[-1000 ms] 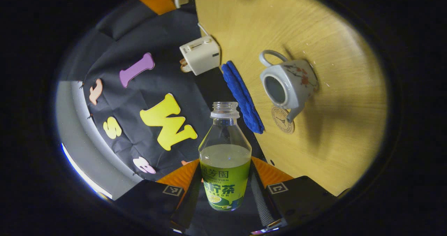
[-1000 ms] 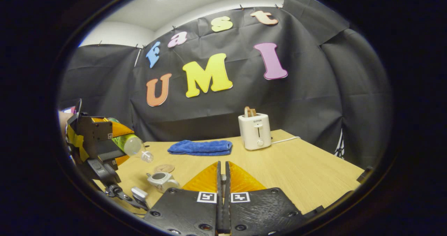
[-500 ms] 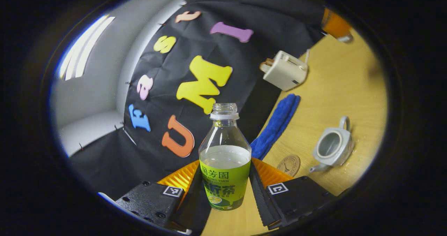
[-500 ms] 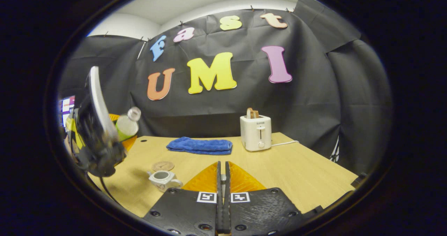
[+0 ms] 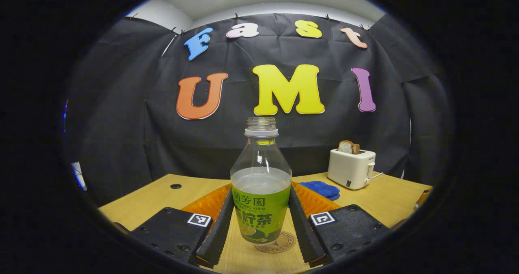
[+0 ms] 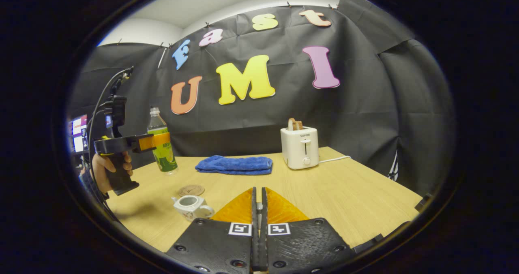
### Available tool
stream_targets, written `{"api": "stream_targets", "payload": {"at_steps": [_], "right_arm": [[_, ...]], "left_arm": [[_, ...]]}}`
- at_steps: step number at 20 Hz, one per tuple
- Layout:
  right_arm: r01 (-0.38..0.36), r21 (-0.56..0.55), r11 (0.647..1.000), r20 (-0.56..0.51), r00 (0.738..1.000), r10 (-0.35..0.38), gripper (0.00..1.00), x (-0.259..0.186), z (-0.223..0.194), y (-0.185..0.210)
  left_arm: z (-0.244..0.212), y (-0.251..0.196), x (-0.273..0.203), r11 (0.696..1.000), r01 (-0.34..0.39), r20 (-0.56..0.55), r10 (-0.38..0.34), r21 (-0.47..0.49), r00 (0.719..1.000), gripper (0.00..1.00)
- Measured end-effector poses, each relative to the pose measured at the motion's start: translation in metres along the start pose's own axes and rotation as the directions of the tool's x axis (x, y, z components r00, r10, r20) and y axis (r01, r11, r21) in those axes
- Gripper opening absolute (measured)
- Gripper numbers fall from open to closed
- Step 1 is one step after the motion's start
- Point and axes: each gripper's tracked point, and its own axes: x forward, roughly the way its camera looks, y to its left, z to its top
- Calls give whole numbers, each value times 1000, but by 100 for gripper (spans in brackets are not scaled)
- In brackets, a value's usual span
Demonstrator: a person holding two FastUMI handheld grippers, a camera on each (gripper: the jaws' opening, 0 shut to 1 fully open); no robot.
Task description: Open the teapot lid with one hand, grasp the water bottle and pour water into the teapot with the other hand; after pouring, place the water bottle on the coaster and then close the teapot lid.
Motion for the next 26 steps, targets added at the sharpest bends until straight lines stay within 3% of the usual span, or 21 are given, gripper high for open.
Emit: {"api": "stream_targets", "payload": {"at_steps": [4, 8, 11, 18, 21, 26], "right_arm": [[7, 22, 1000, -36, 999, -6, 0, 8, -13, -9], [14, 35, 999, -55, 998, -12, 0, 12, -21, -16], [18, 42, 999, -60, 998, -15, 0, 15, -23, -19], [11, 55, 998, -76, 997, -7, 0, 16, -28, -18], [2, 52, 999, -88, 996, 3, 0, 14, -32, -13], [-8, 26, 1000, -82, 997, 10, 0, 9, -28, -2]], "left_arm": [[-41, -13, 15, 997, 51, -64, -54, -52, 996, 74], [-74, -24, 25, 997, 72, -113, -71, 6, 991, 74], [-70, -24, 24, 996, 80, -92, -76, 45, 993, 74], [-70, -29, 22, 996, 90, -85, -88, 24, 992, 79], [-66, -36, 17, 993, 118, -69, -117, 8, 991, 94], [-52, -29, 2, 994, 111, -39, -110, 15, 993, 97]]}}
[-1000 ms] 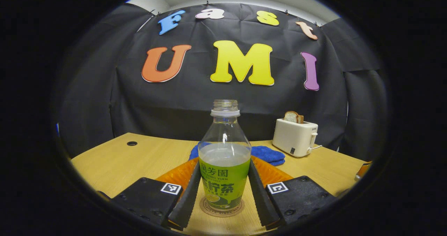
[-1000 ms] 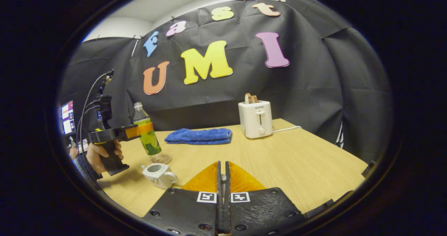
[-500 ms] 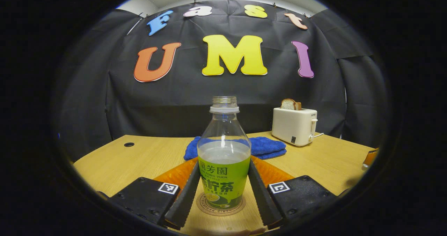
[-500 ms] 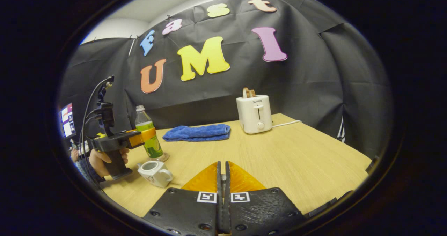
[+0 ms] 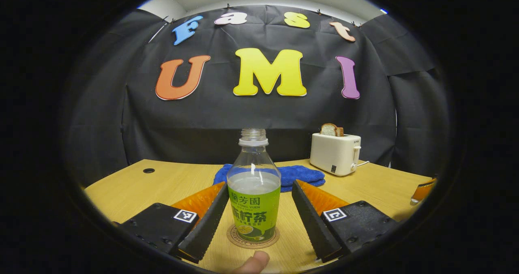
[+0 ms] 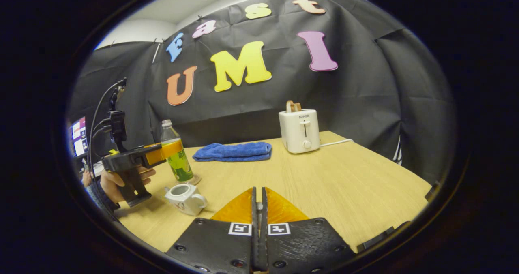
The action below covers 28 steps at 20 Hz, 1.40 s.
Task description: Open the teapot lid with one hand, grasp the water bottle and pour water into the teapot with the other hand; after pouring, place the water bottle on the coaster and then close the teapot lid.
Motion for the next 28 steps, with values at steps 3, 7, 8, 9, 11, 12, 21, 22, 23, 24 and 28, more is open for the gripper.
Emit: {"api": "stream_targets", "payload": {"at_steps": [3, 7, 8, 9, 11, 12, 21, 22, 23, 24, 28], "right_arm": [[-10, -18, 1000, 16, 1000, 10, 0, -5, 6, 10], [-40, -46, 998, 39, 998, 41, 0, -13, 16, 36], [-49, -57, 997, 48, 998, 52, 0, -14, 20, 43], [-54, -69, 996, 53, 997, 58, 0, -16, 22, 50], [-74, -92, 993, 58, 995, 80, 0, -17, 23, 66], [-80, -106, 991, 54, 995, 86, 0, -14, 23, 74], [-194, -128, 973, -15, 981, 194, 0, 34, 11, 150], [-204, -133, 970, -23, 979, 202, 0, 40, 8, 157], [-208, -135, 969, -28, 978, 206, 0, 45, 6, 161], [-210, -134, 968, -34, 978, 208, 0, 52, 3, 163], [-210, -124, 970, -58, 977, 204, 0, 75, -18, 162]], "left_arm": [[7, 7, -15, 999, -14, 16, 13, 30, 1000, 97], [22, 29, -50, 993, -94, 61, 90, 70, 994, 97], [25, 33, -58, 990, -115, 65, 111, 75, 992, 97], [25, 35, -66, 989, -125, 63, 120, 82, 991, 96], [23, 35, -82, 986, -138, 39, 135, 91, 990, 97], [27, 41, -94, 980, -177, 51, 173, 90, 984, 97], [1, 39, -142, 984, -172, 3, 172, 48, 985, 98], [0, 41, -145, 985, -167, 2, 167, 51, 986, 98], [-1, 42, -147, 985, -166, -2, 166, 51, 986, 98], [-3, 45, -151, 986, -163, -4, 163, 46, 987, 98], [-7, 49, -155, 989, -143, -12, 143, 44, 990, 98]]}}
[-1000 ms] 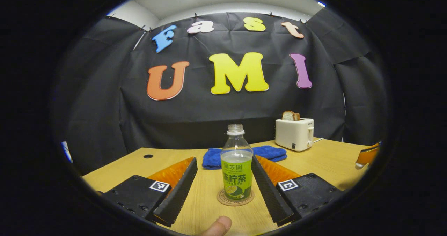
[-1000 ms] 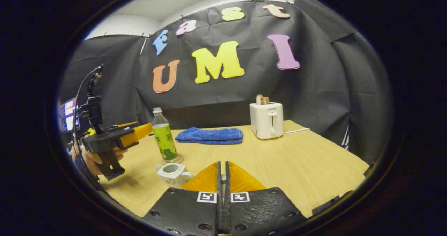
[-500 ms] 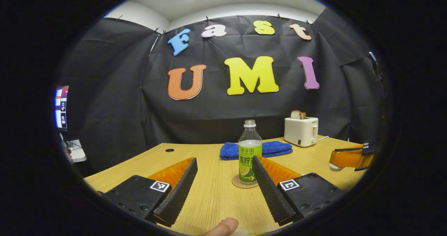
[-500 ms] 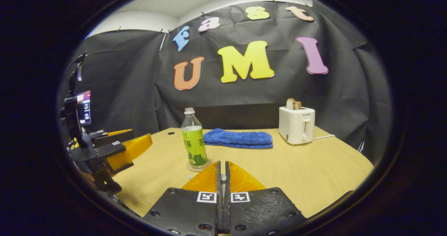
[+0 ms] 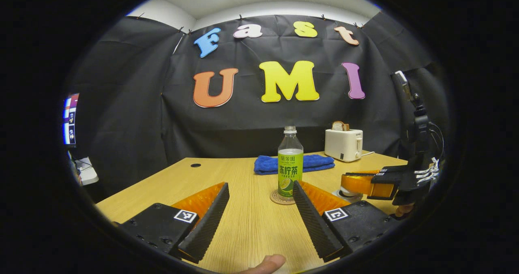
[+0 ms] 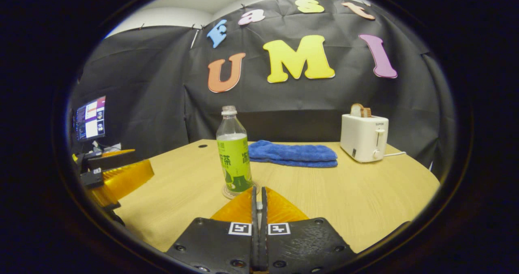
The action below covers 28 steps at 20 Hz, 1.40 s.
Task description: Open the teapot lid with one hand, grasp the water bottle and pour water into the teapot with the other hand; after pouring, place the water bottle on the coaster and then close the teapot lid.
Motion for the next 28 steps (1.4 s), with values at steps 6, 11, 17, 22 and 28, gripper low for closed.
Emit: {"api": "stream_targets", "payload": {"at_steps": [6, 11, 17, 22, 28], "right_arm": [[-7, 28, 1000, 12, 1000, 7, 0, 7, 0, 2], [16, 32, 999, 11, 1000, -16, 5, 4, 1, -3], [66, 35, 997, 60, 996, -68, 29, -32, 30, -17], [129, -9, 992, 179, 976, -125, 55, -100, 86, -37], [172, -8, 985, 241, 956, -165, 97, -172, 128, -58]], "left_arm": [[-5, -4, 0, 999, 26, -2, -27, -40, 1000, 98], [-10, -2, 0, 999, 24, -27, -25, -40, 999, 98], [-5, -3, -10, 1000, 10, -49, -11, -20, 999, 98], [31, 4, -24, 999, -36, -23, 36, 3, 999, 98], [73, 13, -52, 996, -61, 19, 62, -60, 998, 98]]}}
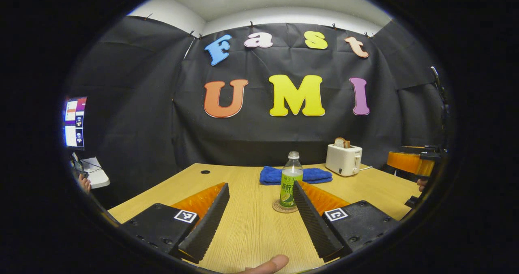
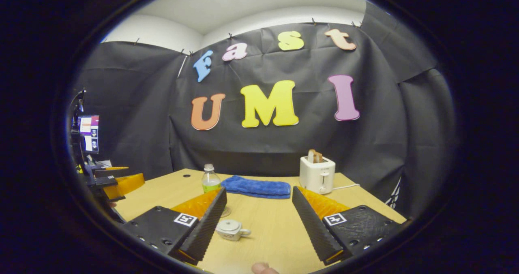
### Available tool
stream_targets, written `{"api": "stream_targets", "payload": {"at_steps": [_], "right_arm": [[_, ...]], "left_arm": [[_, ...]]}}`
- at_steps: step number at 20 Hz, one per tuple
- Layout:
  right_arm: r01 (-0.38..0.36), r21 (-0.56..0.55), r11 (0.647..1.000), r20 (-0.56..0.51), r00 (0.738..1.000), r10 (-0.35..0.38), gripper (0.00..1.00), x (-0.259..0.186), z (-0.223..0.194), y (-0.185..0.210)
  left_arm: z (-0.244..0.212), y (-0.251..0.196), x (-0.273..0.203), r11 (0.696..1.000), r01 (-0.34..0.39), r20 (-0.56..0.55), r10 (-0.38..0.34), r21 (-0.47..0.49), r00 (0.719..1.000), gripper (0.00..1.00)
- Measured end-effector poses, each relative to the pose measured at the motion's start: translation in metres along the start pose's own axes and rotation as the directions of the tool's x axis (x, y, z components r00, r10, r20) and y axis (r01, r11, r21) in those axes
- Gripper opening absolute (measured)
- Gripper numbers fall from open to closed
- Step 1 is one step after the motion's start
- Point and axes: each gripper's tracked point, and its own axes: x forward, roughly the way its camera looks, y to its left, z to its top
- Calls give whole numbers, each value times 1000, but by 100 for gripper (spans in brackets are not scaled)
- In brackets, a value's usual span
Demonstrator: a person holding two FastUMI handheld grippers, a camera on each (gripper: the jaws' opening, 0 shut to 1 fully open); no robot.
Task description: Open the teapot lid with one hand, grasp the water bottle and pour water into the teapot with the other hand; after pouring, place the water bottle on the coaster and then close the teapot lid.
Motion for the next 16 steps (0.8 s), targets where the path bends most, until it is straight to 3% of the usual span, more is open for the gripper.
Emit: {"api": "stream_targets", "payload": {"at_steps": [4, 7, 16], "right_arm": [[83, -49, 995, 11, 997, -82, 97, -43, 17, -28], [78, -70, 994, -1, 997, -78, 97, -54, 8, -28], [39, -83, 996, -27, 999, -41, 95, -56, -7, -26]], "left_arm": [[7, 4, -21, 1000, -15, -35, 15, 1, 999, 98], [14, 4, -35, 999, -24, -32, 25, 41, 999, 98], [20, -1, -37, 1000, -24, -26, 24, 17, 999, 98]]}}
